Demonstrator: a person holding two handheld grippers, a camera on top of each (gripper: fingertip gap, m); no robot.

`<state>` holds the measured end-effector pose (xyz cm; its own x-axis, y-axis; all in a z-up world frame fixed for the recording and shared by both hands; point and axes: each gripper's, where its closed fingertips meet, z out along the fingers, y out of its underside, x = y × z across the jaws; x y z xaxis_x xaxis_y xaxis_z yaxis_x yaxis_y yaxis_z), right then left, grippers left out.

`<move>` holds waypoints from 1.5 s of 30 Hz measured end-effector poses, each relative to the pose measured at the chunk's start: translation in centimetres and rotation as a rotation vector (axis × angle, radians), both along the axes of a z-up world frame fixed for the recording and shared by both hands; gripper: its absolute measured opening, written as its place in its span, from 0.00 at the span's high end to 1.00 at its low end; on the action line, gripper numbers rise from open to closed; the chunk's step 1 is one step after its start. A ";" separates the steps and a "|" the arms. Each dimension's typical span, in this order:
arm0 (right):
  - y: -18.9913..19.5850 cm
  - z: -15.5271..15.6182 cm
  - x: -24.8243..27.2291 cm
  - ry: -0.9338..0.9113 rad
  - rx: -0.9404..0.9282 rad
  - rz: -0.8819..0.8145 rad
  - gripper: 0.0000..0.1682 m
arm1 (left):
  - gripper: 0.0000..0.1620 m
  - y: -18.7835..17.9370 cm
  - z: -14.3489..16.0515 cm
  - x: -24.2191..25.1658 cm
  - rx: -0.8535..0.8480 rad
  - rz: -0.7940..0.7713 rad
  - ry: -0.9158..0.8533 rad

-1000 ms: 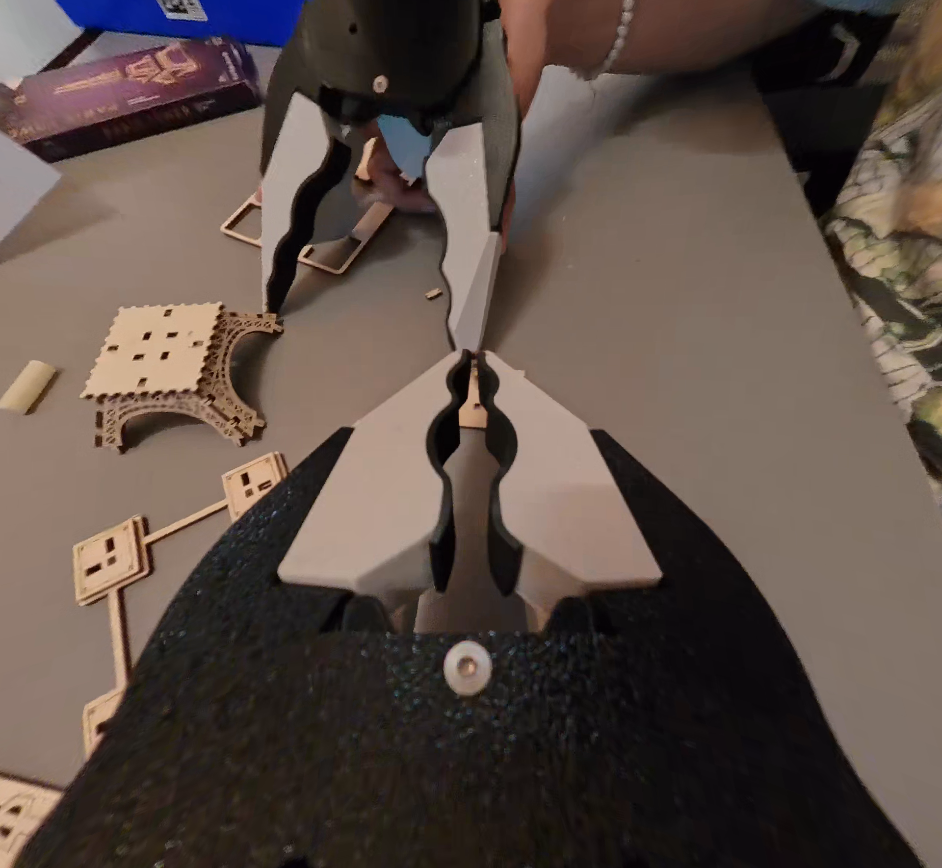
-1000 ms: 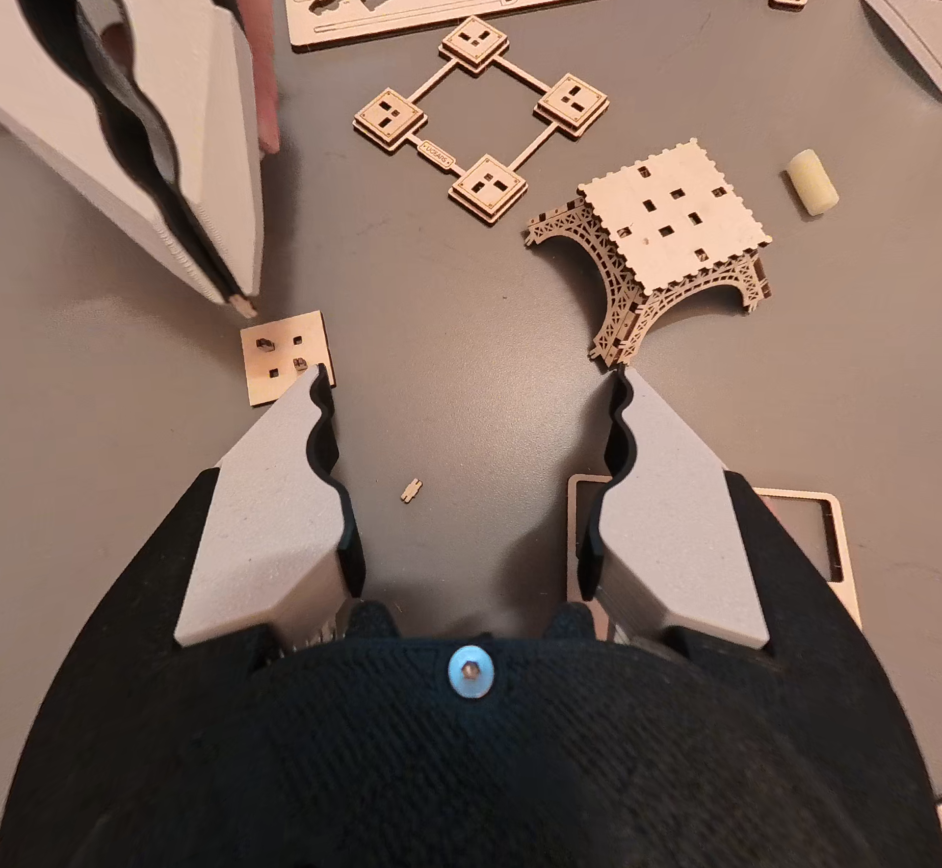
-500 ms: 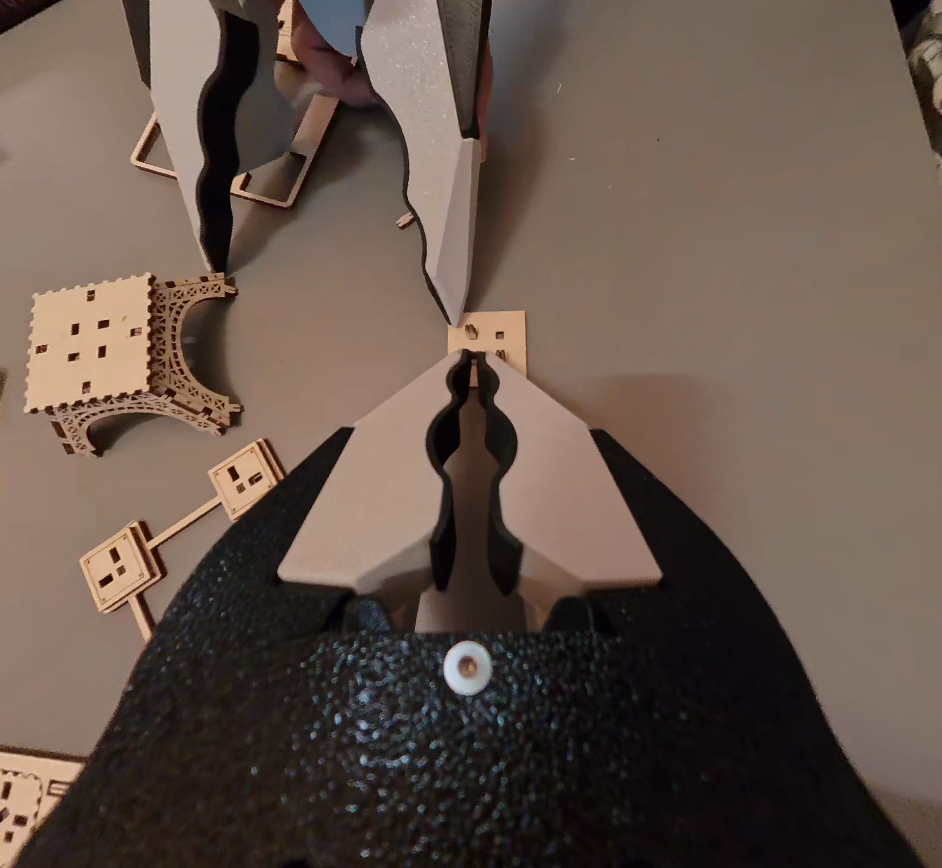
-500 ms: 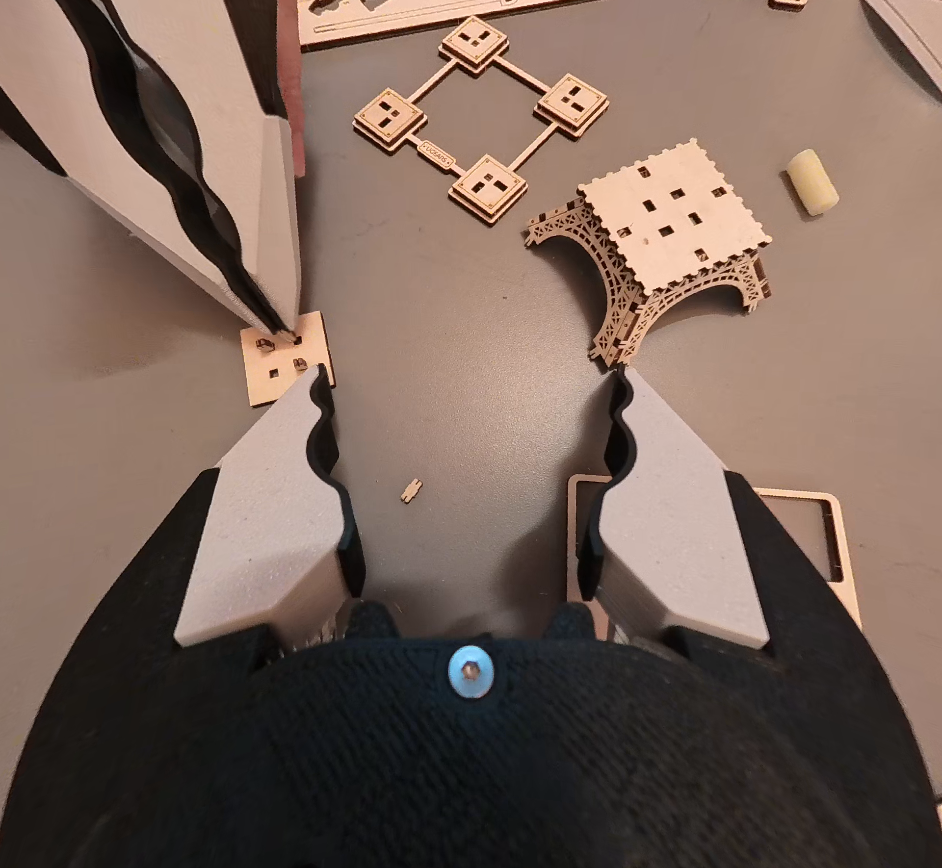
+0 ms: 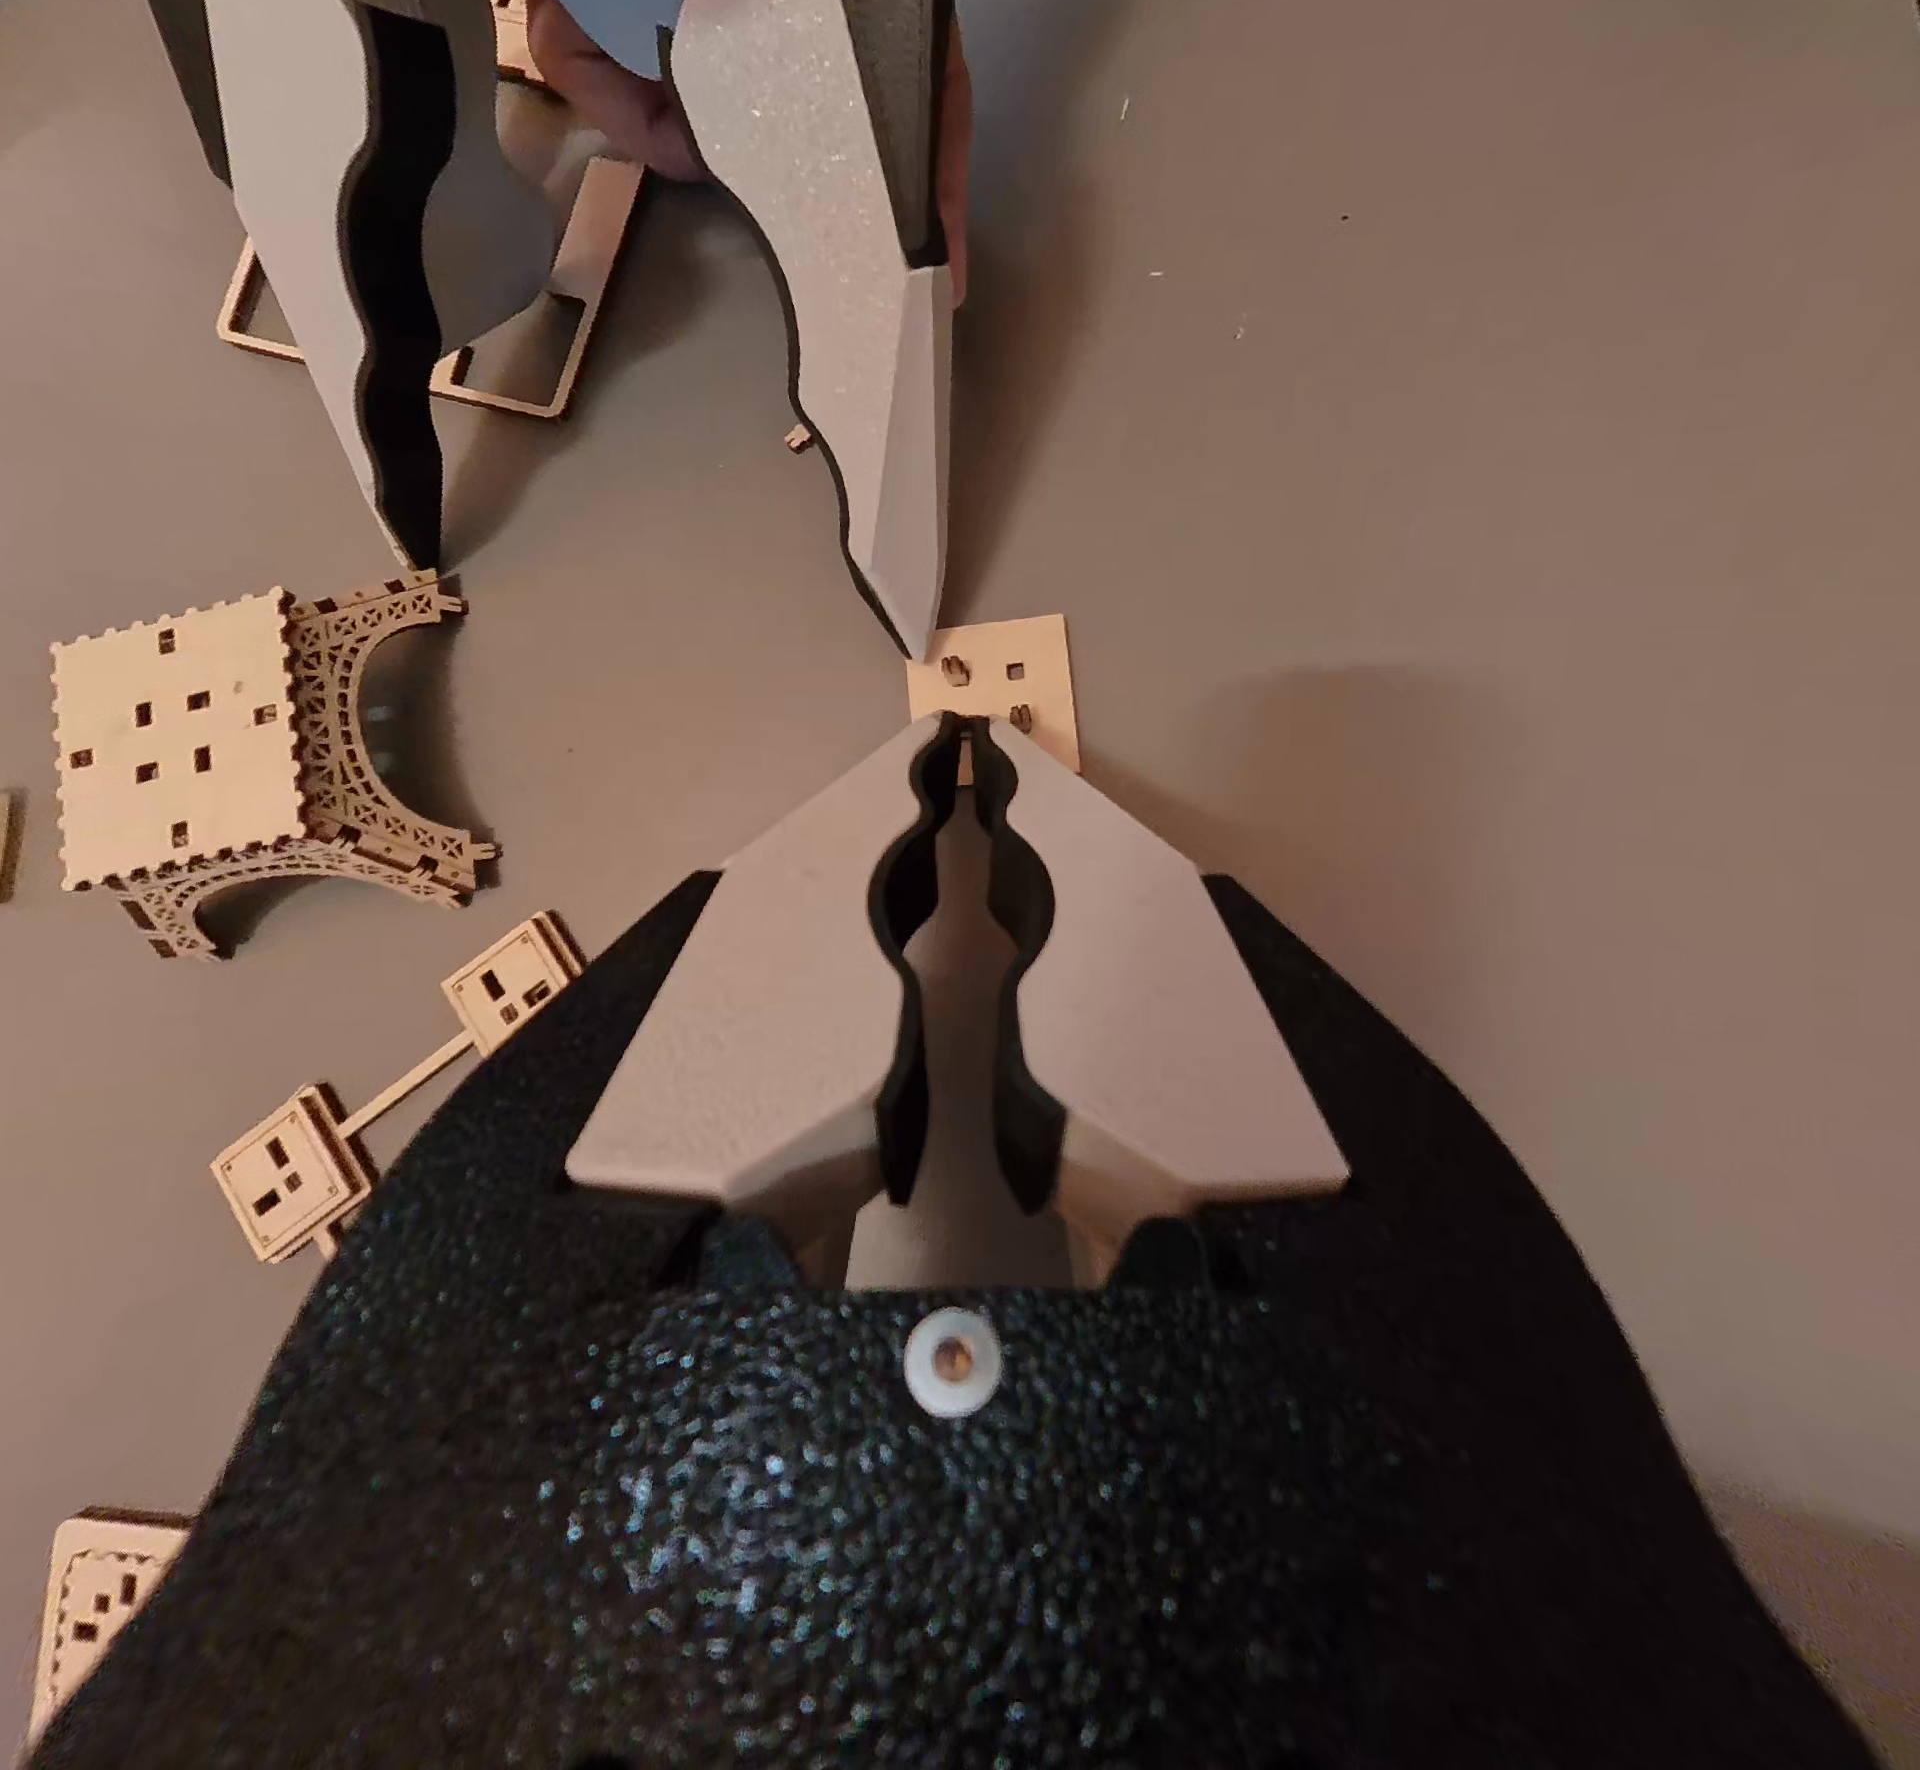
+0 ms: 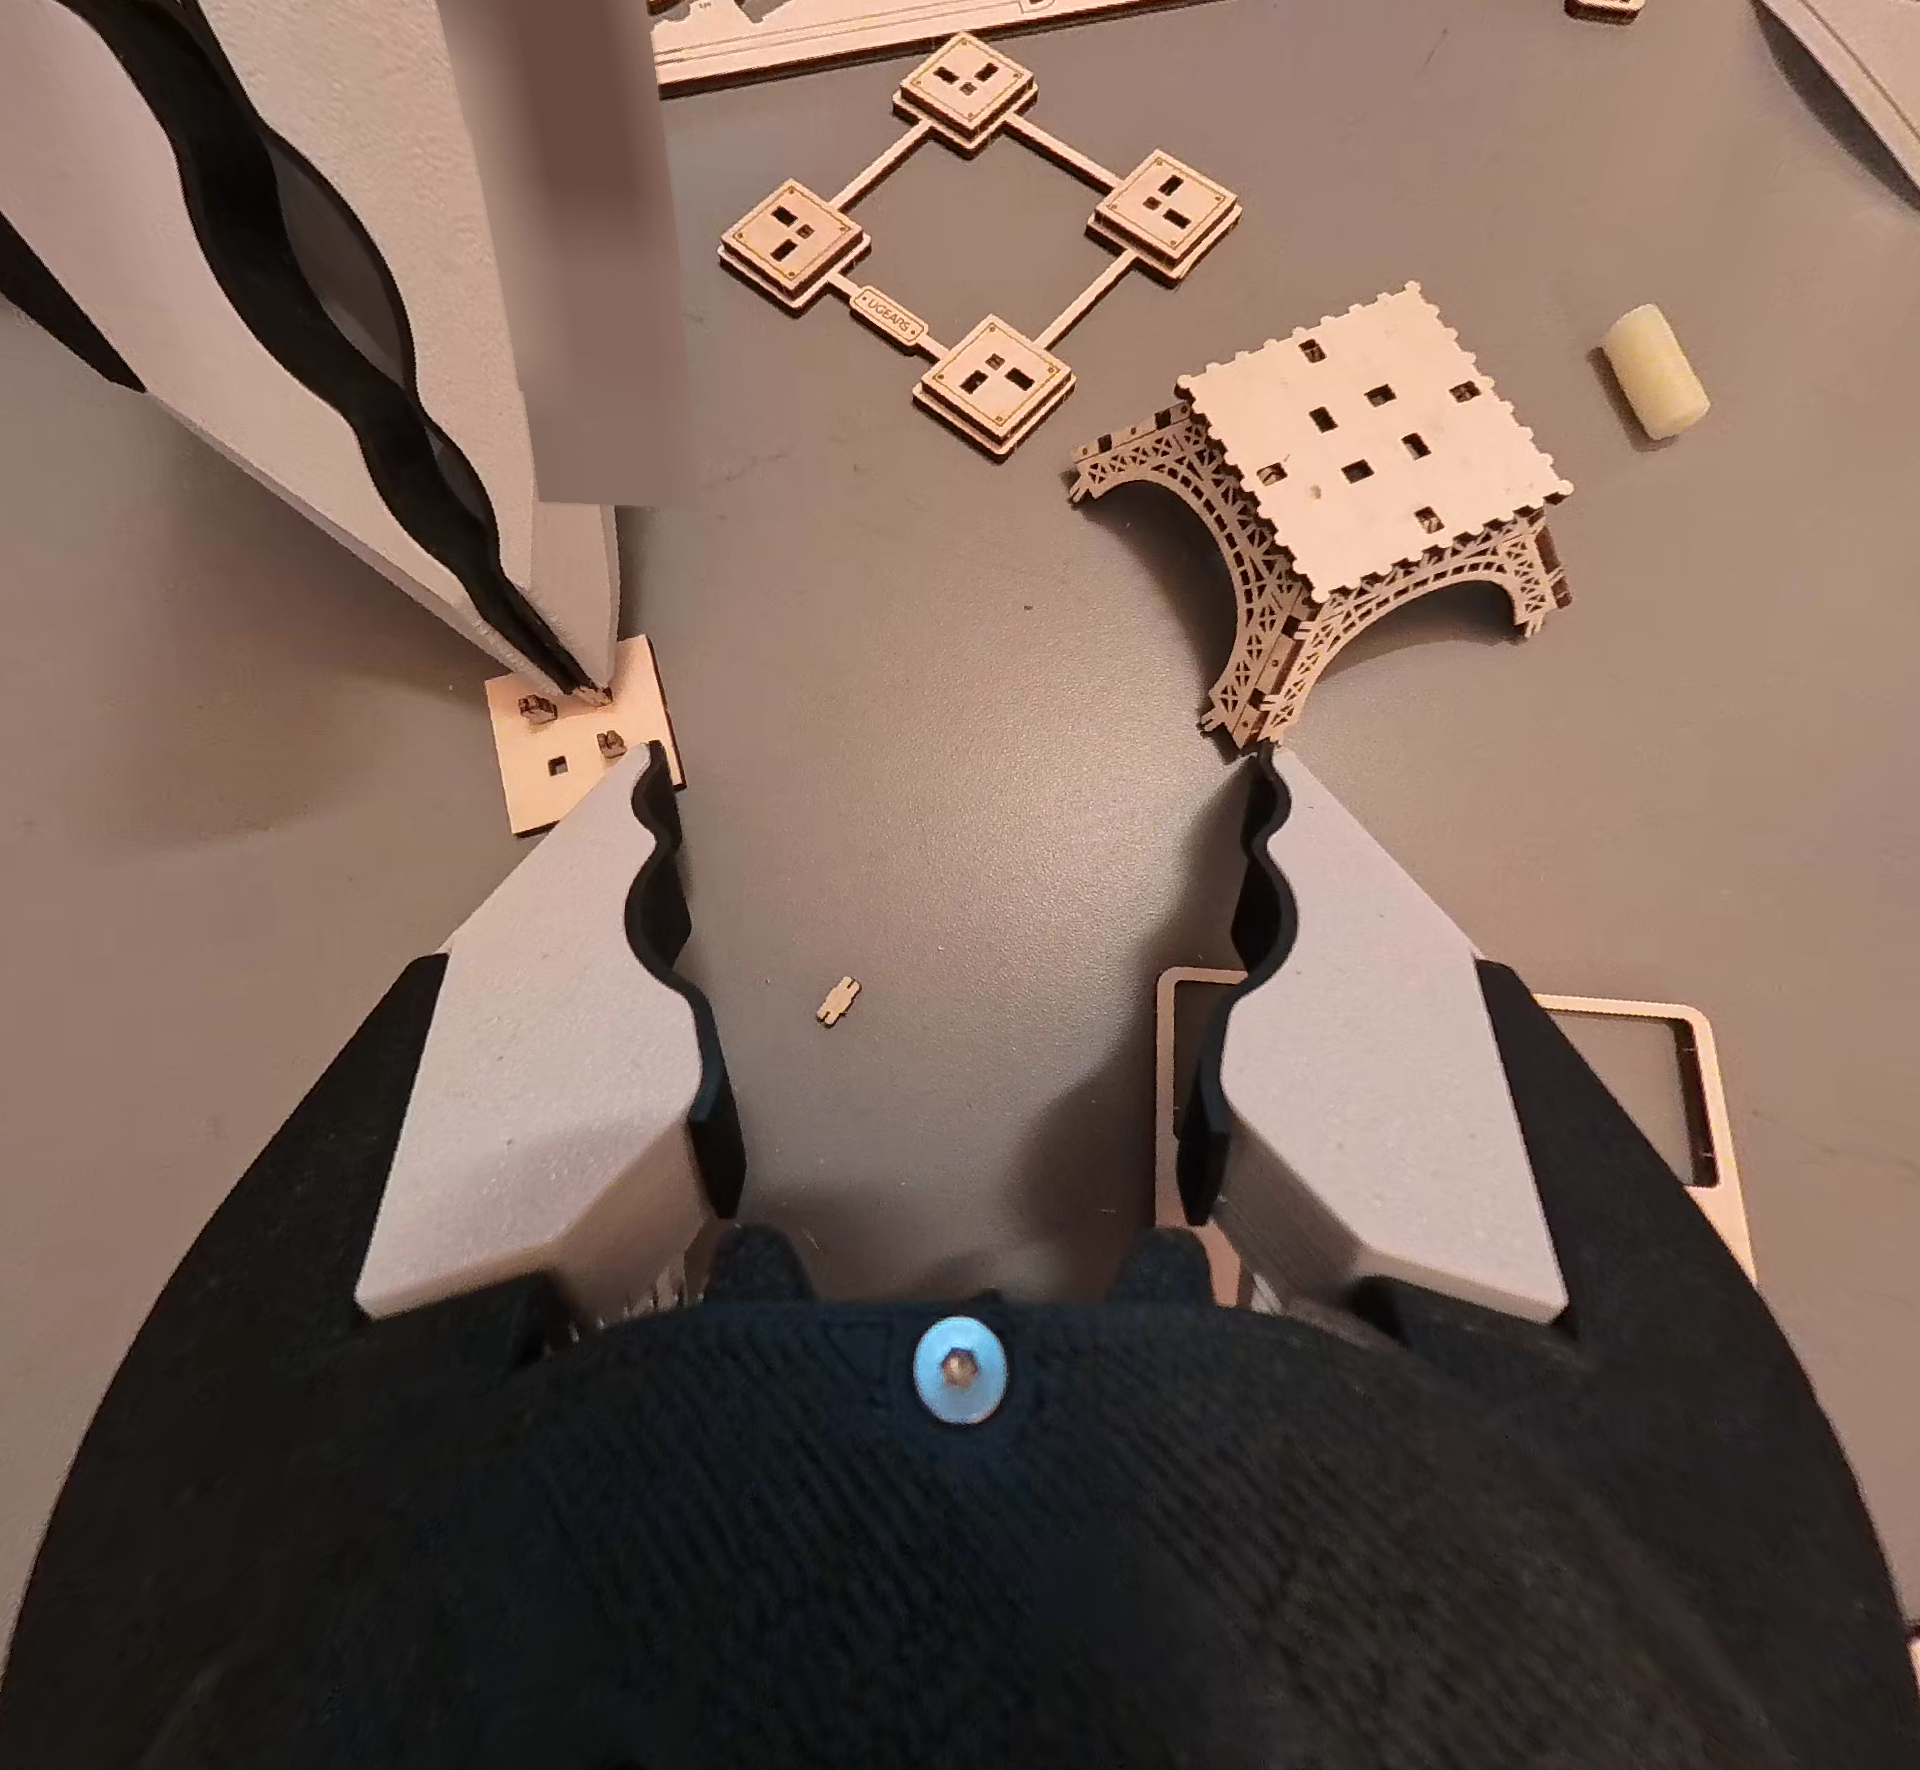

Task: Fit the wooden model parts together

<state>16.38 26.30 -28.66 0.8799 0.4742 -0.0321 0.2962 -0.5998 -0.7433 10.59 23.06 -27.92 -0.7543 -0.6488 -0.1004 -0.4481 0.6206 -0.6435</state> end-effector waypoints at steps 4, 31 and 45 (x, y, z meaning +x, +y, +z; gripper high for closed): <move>0.0 0.0 0.0 0.000 0.000 0.000 0.36 | 1.00 0.0 0.0 0.0 0.017 0.022 0.021; 0.0 0.0 0.0 0.000 0.000 0.000 0.36 | 1.00 0.0 -0.2 0.0 -0.046 0.096 0.128; 0.0 0.0 0.1 0.001 0.001 -0.006 0.37 | 1.00 0.8 -0.3 0.2 0.108 0.101 0.135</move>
<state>16.49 26.34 -28.65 0.8826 0.4689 -0.0324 0.2918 -0.6007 -0.7443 10.75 23.87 -28.24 -0.6975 -0.7126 -0.0762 -0.5890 0.6306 -0.5053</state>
